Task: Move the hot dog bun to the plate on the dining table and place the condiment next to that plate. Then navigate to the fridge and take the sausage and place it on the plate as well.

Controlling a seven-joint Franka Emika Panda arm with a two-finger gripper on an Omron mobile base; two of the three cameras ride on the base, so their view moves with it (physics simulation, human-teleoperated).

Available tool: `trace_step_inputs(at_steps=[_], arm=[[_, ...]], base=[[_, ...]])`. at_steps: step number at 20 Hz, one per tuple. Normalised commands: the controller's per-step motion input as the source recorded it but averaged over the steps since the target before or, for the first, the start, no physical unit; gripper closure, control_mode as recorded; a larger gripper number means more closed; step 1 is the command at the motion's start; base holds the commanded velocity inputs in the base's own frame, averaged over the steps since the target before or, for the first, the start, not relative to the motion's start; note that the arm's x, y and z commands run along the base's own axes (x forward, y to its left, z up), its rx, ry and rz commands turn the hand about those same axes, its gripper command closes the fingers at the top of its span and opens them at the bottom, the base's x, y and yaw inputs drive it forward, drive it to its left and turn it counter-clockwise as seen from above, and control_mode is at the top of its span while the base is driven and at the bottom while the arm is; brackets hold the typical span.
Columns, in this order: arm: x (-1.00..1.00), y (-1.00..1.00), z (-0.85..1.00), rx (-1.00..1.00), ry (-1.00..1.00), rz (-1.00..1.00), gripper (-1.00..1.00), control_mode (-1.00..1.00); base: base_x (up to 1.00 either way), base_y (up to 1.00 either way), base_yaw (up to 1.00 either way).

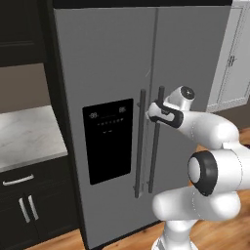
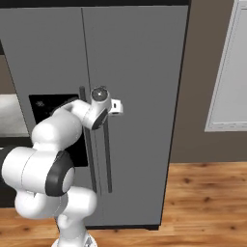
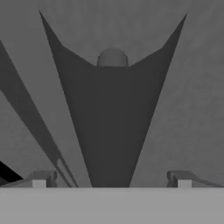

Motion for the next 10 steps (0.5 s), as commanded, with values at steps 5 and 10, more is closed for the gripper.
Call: trace_step_inputs(at_steps=[5, 10], arm=[[0.04, 0.19, -0.34, 0.00, -0.05, 0.00, 1.00, -1.00], [-0.06, 0.00, -0.23, 0.00, -0.11, 0.00, 1.00, -1.00]], base=[[0.00, 0.00, 0.00], [0.00, 0.00, 0.00]])
